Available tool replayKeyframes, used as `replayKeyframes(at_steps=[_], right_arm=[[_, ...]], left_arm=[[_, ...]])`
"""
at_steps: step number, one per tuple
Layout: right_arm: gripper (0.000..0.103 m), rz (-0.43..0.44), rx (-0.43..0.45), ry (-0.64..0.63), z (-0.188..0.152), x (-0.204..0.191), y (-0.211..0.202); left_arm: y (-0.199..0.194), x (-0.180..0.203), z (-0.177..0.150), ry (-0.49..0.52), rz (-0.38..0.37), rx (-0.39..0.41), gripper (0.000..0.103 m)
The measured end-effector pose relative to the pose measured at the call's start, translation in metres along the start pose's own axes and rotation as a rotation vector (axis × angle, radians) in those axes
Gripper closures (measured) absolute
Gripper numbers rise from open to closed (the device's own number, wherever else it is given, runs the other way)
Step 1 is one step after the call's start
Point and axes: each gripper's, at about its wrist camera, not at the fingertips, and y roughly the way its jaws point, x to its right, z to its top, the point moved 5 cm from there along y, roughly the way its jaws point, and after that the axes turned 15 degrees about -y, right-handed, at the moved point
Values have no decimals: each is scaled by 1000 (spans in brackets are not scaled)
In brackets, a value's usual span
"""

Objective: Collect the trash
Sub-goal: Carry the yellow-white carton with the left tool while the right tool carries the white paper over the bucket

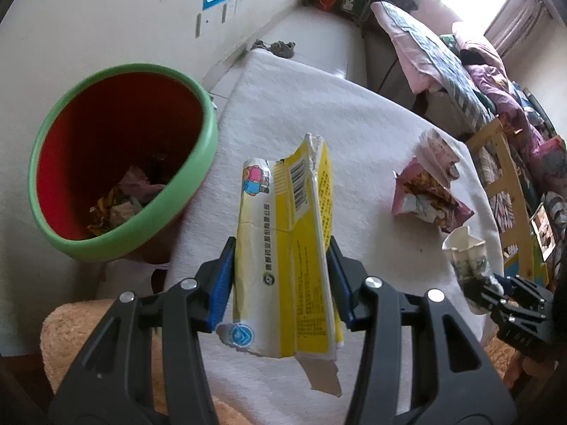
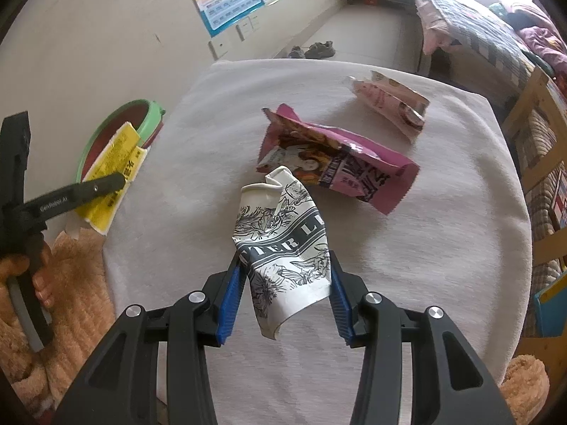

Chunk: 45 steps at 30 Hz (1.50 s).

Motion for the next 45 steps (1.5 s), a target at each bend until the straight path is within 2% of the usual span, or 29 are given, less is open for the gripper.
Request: replayKeyframes(at_steps=[26,33,39,45], right_arm=[[59,56,32,-197,51,-71,5],[59,68,58,-240,79,-93,6],[59,75,99,-321,109,-124,4],[59,71,116,-386,126,-143,5]], left_arm=[[-12,-43,4,-103,19,31,56],[-22,-56,9,-110,44,71,56],[-36,-71,16,-129,64,114,56],[-43,-90,24,-165,83,140,56]])
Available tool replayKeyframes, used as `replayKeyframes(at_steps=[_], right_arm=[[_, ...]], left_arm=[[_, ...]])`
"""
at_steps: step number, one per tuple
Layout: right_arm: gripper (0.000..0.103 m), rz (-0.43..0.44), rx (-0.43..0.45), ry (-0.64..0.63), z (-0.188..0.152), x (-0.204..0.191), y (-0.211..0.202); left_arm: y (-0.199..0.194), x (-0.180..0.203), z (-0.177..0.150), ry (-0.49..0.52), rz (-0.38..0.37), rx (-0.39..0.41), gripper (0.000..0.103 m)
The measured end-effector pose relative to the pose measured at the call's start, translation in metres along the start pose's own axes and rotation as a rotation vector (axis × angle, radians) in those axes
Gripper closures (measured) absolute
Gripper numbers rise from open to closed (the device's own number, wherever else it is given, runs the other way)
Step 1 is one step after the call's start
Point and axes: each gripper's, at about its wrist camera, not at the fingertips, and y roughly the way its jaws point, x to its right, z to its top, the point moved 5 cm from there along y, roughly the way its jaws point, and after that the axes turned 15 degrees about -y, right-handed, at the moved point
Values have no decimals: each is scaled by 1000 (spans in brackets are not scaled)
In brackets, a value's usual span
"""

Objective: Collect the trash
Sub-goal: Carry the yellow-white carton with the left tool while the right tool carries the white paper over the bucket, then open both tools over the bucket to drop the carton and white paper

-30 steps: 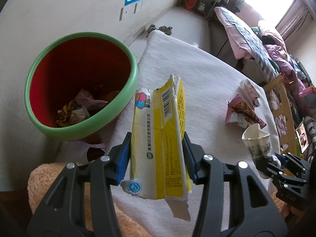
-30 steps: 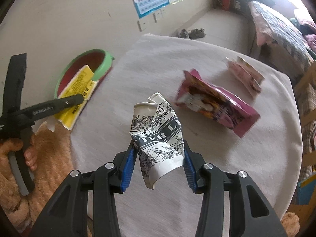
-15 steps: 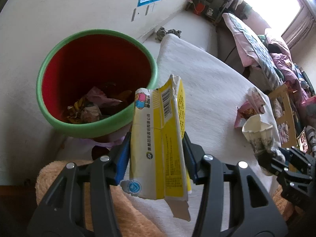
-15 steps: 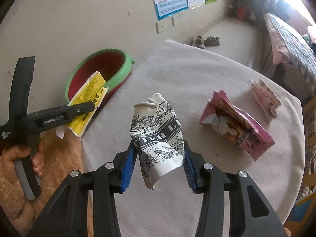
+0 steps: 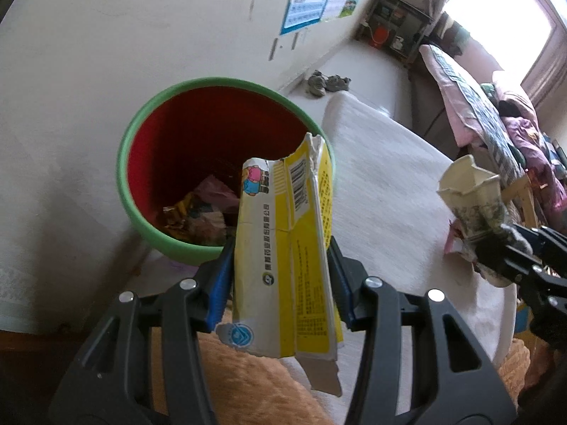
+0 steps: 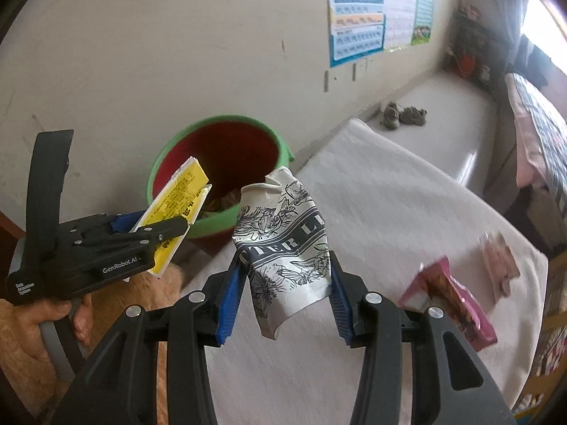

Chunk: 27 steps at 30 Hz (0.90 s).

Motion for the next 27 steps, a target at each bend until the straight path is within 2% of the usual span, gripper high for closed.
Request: replayKeyframes(at_steps=[13,20,27], right_arm=[[59,20,5,-56,28,-16,21],[59,96,-17,-35,39,-22,43],[59,172,6,25,75,-20,65]], left_arm=[[4,-23,20,-40,41,22,56],[8,-41,30,-79,79,32,56],[24,-53,42,-125,99,5,56]])
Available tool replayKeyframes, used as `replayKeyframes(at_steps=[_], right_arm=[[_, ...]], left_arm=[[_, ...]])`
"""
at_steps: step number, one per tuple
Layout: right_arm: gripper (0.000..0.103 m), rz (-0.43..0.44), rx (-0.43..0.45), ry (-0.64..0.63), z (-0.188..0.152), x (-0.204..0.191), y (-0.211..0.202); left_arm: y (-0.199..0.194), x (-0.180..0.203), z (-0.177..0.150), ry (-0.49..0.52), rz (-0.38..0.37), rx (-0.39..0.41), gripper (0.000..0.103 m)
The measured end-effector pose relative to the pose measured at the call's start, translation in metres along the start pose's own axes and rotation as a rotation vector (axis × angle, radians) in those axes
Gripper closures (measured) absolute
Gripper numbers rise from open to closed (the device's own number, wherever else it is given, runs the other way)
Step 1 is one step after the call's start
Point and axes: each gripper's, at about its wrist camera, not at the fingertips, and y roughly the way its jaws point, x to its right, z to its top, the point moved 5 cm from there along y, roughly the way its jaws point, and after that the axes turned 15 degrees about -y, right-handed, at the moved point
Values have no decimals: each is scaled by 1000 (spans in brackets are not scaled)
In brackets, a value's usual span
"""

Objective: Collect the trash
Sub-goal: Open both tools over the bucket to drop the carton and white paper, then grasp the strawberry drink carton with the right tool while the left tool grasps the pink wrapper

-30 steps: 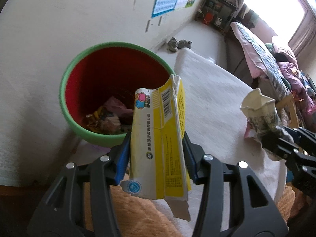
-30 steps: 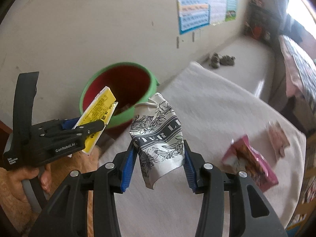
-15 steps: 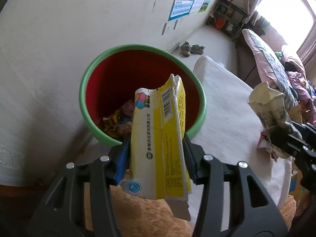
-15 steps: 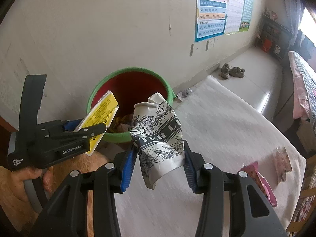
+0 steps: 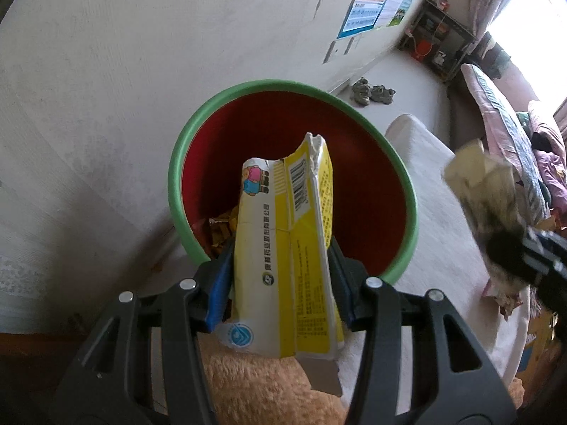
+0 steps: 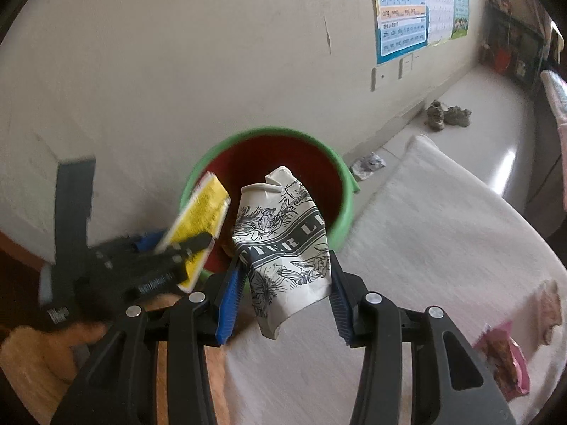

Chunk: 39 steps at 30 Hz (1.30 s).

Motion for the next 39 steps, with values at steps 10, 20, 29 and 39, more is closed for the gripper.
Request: replayKeyframes(at_steps=[10,20,29,39], right_arm=[[37,51,73,48,16,17,-11],[33,-383,-153,108,-93,200,-72],[32,-501,-461,140,-171,295,-44],[66,-355,-383,228,-212,248,-56]], left_arm=[[-4,-6,3,-56,-29,26,23],[-6,26,-32,-14,-88,-54,23],[-6,98,-84,164,-150,-148,23],[2,125,-113,240,-152,-216,23]])
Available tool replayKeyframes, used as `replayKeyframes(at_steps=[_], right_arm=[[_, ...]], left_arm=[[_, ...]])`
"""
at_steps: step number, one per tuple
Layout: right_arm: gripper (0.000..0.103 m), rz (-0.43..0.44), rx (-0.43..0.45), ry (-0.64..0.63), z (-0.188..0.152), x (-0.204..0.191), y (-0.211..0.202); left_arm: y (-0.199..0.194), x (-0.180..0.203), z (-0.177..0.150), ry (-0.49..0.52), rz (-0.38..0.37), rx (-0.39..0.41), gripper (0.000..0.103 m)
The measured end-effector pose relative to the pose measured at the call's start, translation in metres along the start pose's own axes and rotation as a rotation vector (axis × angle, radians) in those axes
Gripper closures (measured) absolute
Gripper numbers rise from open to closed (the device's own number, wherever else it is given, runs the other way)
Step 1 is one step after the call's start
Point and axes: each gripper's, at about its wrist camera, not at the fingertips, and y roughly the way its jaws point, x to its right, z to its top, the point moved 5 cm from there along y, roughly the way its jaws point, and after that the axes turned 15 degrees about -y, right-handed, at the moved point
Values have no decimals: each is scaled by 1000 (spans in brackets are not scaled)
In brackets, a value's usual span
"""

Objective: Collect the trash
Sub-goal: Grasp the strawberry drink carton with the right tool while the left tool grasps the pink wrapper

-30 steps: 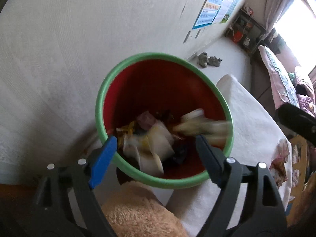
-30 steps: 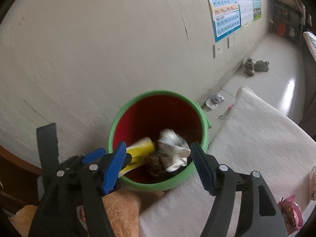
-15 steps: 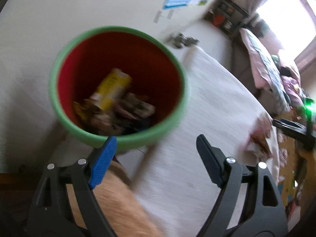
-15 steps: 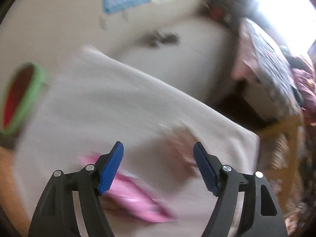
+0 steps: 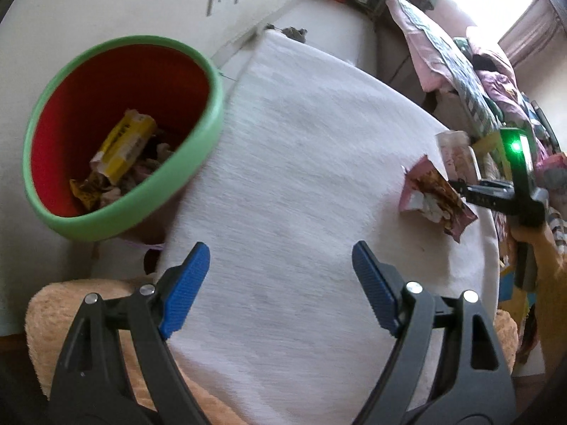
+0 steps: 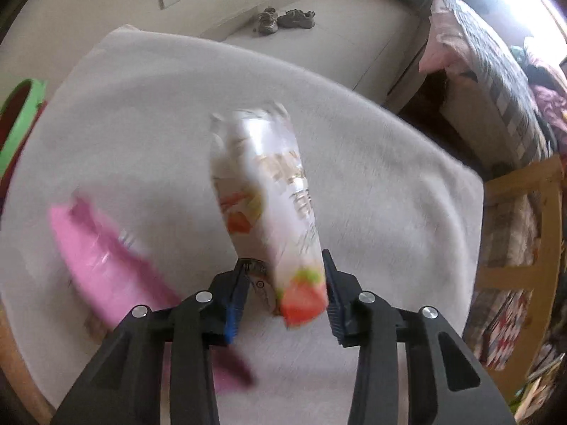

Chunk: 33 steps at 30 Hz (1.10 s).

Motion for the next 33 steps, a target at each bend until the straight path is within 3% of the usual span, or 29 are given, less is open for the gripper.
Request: replayKeyframes(at_steps=[6,8,14,20,24,28,30,33], right_arm=[[66,254,45,160,-52,-45,-22],[66,300,52,193,-65,-61,-27],[67,253,107,264,-95,-76,-41],[67,131,108,293,-121,-54,-48],[67,132,104,322,-130,-46,-47],[67,153,102,332,-140,-44,-44],[67,162,103,329,-137,-48,-40],[67,172,96,326,-135,-55,-35]], left_arm=[[11,31,-12,70,-26,-44,23],[15,42,-18,94,-37,-63,23],[22,76,-43,185,-82,-121,23],[27,88,-61,241,-86,-179,20],[27,87,-68,245,-116,-211,20],[23,95,-72,367,-131,-218,19],[20,93,-70,349,-143,-231,15],[24,80,-67,183,-177,-296,15]])
